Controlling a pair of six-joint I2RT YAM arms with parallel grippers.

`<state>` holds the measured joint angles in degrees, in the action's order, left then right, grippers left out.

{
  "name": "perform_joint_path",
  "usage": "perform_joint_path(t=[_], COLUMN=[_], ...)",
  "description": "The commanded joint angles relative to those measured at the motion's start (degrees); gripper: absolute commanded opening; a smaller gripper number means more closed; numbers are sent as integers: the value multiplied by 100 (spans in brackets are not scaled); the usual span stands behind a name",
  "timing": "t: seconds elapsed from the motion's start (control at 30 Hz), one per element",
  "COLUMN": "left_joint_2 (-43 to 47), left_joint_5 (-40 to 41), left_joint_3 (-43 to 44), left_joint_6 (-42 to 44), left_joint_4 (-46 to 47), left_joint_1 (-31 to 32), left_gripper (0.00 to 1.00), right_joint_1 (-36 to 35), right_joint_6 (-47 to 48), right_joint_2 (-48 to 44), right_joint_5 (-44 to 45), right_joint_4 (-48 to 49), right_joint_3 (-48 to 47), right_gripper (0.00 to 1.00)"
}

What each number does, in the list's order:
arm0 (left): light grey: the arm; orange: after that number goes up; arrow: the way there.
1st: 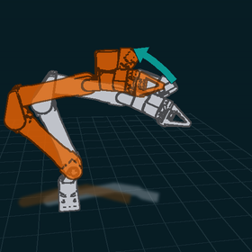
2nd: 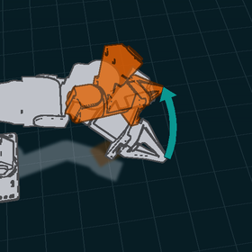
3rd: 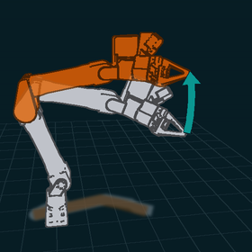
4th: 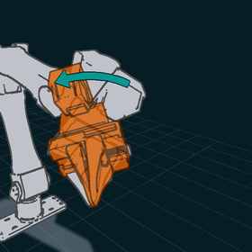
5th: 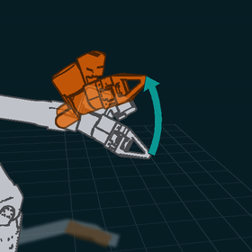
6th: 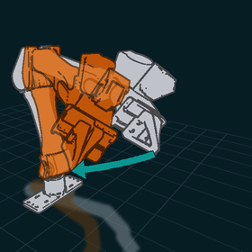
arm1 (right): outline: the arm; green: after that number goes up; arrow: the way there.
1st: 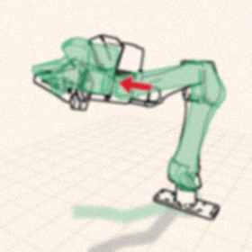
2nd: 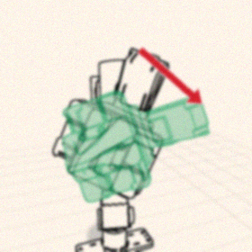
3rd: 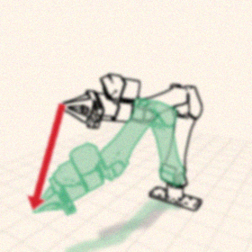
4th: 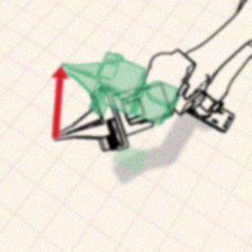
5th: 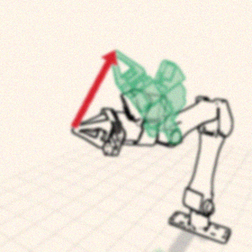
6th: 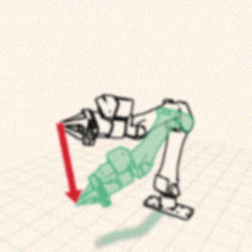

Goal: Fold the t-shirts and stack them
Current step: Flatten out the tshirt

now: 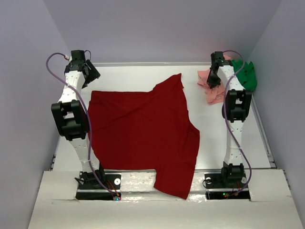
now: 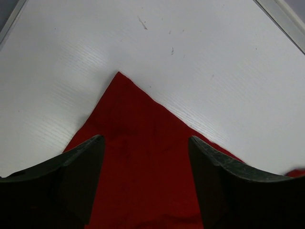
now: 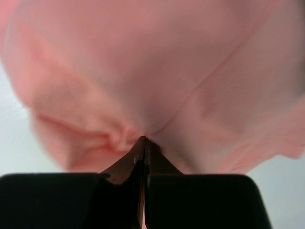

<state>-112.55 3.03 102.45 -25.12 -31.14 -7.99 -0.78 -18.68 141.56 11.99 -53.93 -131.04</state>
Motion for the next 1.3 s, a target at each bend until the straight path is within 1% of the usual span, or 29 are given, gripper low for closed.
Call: perform_joint_path(t=[0.0,0.1,0.2,0.27,0.3,0.33,0.37,0.4,0.47,0.5,0.53,0.6,0.63,0.7,0.73,0.77,0.8,0.83,0.87,0.9,0.93,0.97,1.03,1.1,1.27], left_joint_2=[243,278,322,339,339,339,339,339,322,304,287,295,330,392,453,480,541,567,594,620,664,691,726,709,682], left_joint_5=[-83,-83,-135,-171,-214,-232,-259,-259,-276,-276,-311,-583,-662,-916,-988,-1023,-1058,-1067,-1059,-998,-988,-1014,-1102,-1147,-1137], left_joint_3=[248,205,65,12,3,11,20,46,108,143,213,257,231,100,73,29,-41,-76,-111,-164,-199,-252,-349,-384,-305], left_joint_6=[200,245,236,219,201,210,192,192,175,166,174,174,166,157,148,139,148,157,166,183,192,192,192,201,306], left_joint_4=[-138,-165,-121,-68,-77,-77,-77,-77,-112,-129,-156,-173,-147,-130,-130,-164,-182,-191,-235,-253,-261,-270,-261,-349,-516], left_joint_1=[-1,-1,-1,-1,-1,-1,-1,-1,-1,-1,8,25,60,121,174,244,419,517,622,771,912,1018,1089,1080,878], left_gripper=[80,80,80,80,80,80,80,80,80,80,80,79,80,80,79,80,80,80,80,80,80,80,80,79,79], right_joint_1=[367,535,596,596,596,666,666,666,666,666,666,666,666,666,666,666,666,666,614,562,561,500,438,307,183], right_joint_6=[128,101,162,197,250,268,277,242,111,66,136,110,32,-388,-565,-732,-951,-1041,-1120,-1260,-1357,-1436,-1595,-1726,-1745], right_joint_2=[258,425,425,425,417,364,294,111,-136,-276,-556,-795,-944,-981,-955,-920,-902,-893,-893,-919,-919,-893,-587,-245,161], right_joint_5=[1244,1569,2095,2586,2572,2311,1708,1597,1369,1098,338,-684,-1838,-2951,-3392,-4101,-4430,-4668,-5079,-5292,-5495,-5636,-6058,-6322,-6367], right_joint_4=[-161,-100,128,330,357,383,410,445,559,646,891,1094,1217,1315,1289,1289,1367,1411,1525,1674,2023,2114,2115,2115,2132], right_joint_3=[-790,-1396,-1415,-1424,-1459,-1503,-1468,-1424,-1275,-1092,-1003,-897,-862,-853,-861,-809,-626,-624,-337,-169,-2,122,-26,-272,-501], right_gripper=[0,1,8,11,11,7,5,0,0,0,0,0,2,16,27,31,39,39,44,46,53,57,62,63,63])
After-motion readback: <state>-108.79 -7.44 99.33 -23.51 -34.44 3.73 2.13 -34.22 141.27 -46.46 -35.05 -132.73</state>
